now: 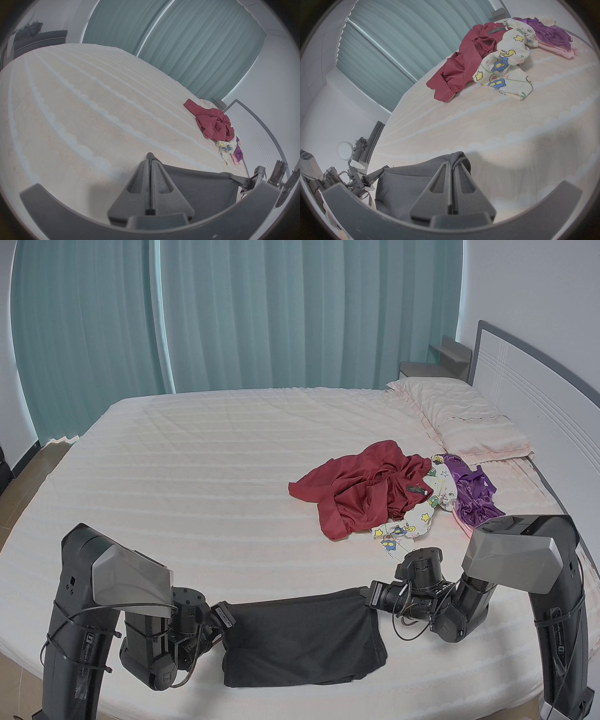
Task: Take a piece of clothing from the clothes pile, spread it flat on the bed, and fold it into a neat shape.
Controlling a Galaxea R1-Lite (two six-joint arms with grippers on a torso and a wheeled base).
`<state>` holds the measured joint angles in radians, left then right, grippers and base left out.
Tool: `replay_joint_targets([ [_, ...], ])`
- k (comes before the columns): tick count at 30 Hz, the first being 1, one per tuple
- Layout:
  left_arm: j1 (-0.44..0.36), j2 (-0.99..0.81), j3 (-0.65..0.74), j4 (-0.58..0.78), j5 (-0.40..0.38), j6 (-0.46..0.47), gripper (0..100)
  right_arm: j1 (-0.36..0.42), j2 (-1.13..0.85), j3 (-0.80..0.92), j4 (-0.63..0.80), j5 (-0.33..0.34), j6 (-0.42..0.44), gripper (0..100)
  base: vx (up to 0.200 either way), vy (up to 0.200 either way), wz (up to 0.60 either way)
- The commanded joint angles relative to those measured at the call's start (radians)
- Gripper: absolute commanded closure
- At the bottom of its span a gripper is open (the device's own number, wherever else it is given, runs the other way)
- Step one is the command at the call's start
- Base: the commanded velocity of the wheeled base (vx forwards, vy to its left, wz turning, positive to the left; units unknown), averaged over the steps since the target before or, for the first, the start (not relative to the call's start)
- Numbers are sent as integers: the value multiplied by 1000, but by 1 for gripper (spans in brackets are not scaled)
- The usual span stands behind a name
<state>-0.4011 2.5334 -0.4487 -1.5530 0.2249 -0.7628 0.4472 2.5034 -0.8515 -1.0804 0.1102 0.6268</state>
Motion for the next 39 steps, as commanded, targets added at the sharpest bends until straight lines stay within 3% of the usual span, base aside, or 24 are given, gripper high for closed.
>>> replay_joint_targets([
  [1, 7, 27, -24, -16, 1, 0, 100, -4, 3, -9, -6, -7, -2, 100, 0, 0, 0],
  [8, 19, 28, -45, -16, -7, -1, 100, -5, 8, -18, -19, -9, -4, 100, 0, 0, 0],
  [9, 19, 27, -47, -16, -10, -1, 100, -5, 11, -20, -18, -9, -6, 0, 0, 0, 0],
  [10, 18, 27, -47, -15, -13, -1, 100, -4, 12, -20, -18, -9, -9, 0, 0, 0, 0],
  [11, 16, 28, -45, -15, -18, 0, 0, -4, 17, -20, -18, -9, -9, 0, 0, 0, 0],
  [17, 16, 34, -31, -18, -13, 39, 0, -4, 17, -11, -16, -14, -12, 0, 0, 0, 0],
  [24, 18, -81, 102, -18, -16, 36, 0, -30, -80, 104, -19, -38, -12, 0, 0, 0, 0],
  [27, -21, -137, 197, -18, -55, 11, 0, -28, -120, 178, -19, -38, -13, 0, 0, 0, 0],
  [30, -62, -151, 206, -18, -65, -23, 0, -22, -123, 223, -19, -38, -16, 0, 0, 0, 0],
  [39, -76, -140, 209, -18, -73, -38, 0, 5, -103, 293, -79, -12, -44, 0, -200, 0, 0],
])
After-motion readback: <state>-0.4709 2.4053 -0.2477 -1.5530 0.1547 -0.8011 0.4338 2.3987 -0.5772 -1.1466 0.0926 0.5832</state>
